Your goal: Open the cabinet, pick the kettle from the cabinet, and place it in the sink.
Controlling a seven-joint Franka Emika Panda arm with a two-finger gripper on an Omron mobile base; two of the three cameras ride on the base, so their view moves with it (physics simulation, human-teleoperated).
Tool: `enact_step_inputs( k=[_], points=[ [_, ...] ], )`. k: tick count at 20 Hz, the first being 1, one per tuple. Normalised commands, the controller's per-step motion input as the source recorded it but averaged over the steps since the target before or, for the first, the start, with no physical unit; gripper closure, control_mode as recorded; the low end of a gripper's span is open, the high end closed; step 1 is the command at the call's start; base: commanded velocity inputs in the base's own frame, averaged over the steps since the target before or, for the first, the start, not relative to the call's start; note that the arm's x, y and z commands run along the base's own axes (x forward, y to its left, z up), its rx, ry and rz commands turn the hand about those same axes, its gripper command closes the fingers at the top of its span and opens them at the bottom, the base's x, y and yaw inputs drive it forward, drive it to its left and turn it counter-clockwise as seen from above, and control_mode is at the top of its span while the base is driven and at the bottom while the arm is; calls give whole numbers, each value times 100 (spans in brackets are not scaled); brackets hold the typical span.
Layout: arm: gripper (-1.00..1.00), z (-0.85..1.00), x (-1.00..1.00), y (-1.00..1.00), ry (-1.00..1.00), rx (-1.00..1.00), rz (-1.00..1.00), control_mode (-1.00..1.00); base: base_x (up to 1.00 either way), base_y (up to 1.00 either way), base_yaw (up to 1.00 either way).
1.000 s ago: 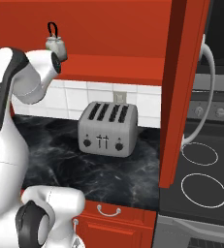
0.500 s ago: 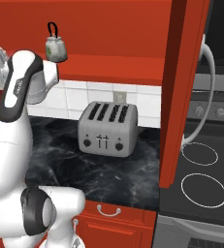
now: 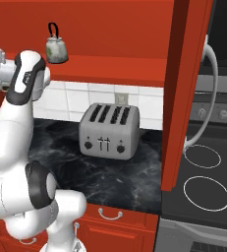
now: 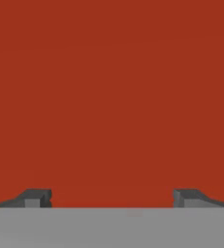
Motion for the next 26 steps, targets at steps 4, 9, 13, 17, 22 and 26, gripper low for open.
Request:
enact_step_inputs(
  k=[4, 9, 13, 17, 22, 26],
  points=[
    [-100, 6, 0, 36, 0, 0, 16, -100, 0, 0, 0],
    [-100, 5, -6, 34, 0, -1, 11, -100, 0, 0, 0],
    [-100, 1, -13, 37, 0, -2, 9, -100, 0, 0, 0],
    [-100, 0, -21, 40, -1, -4, 5, -100, 0, 0, 0],
    [-100, 0, -27, 40, -4, -4, 0, -100, 0, 0, 0],
    [-100, 0, -26, 41, -8, -6, 0, -100, 0, 0, 0]
  ],
)
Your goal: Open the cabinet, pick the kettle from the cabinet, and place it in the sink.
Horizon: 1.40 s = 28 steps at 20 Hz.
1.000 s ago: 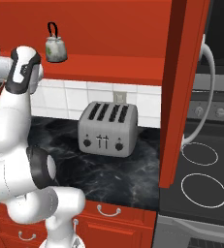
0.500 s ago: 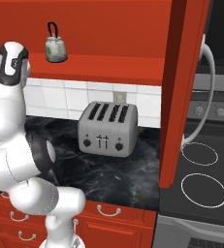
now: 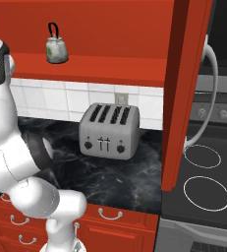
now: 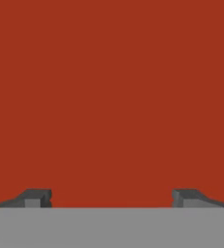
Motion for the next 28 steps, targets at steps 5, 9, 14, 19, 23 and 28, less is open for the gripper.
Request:
enact_step_inputs(
  k=[5, 9, 14, 19, 23, 28],
  points=[
    [-100, -1, -24, 46, -9, -11, 0, -100, 0, 0, 0],
    [-100, -1, -19, 47, -7, -14, 0, -100, 0, 0, 0],
    [-100, -1, -14, 43, -6, -15, -2, -100, 0, 0, 0],
    [-100, -5, -9, 47, -8, -15, -7, -100, 0, 0, 0],
    [-100, -8, -5, 48, -8, -13, -10, -100, 0, 0, 0],
    [-100, -5, 0, 32, -6, -12, -14, -100, 0, 0, 0]
  ],
)
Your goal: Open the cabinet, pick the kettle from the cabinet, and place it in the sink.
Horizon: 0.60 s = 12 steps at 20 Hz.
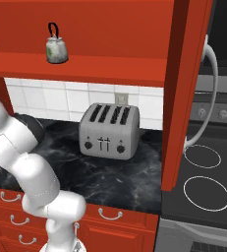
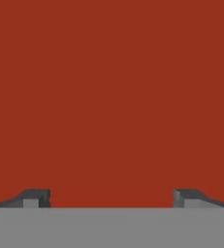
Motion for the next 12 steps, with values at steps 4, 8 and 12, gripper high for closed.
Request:
enact_step_inputs(
  k=[4, 8, 12],
  points=[
    [-100, 0, 0, 7, -3, -6, -14, -100, 0, 0, 0],
    [-100, 0, 0, -14, 0, -3, -12, -100, 0, 0, 0],
    [-100, 0, 0, -37, 0, -1, -10, -100, 0, 0, 0]
  ],
)
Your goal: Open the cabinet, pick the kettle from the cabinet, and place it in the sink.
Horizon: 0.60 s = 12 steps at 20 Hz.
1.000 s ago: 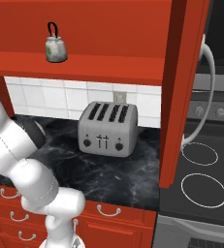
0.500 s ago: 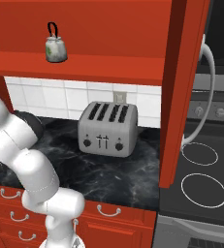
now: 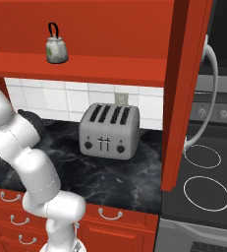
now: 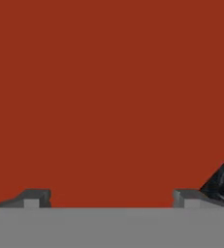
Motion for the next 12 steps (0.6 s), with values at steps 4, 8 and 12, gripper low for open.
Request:
enact_step_inputs(
  k=[4, 8, 12],
  points=[
    [-100, 0, -3, -48, 0, 0, -6, -100, 0, 0, 0],
    [-100, 0, -7, -54, 0, 0, -4, -100, 0, 0, 0],
    [-100, 0, -15, -58, -7, 0, -3, -100, 0, 0, 0]
  ],
)
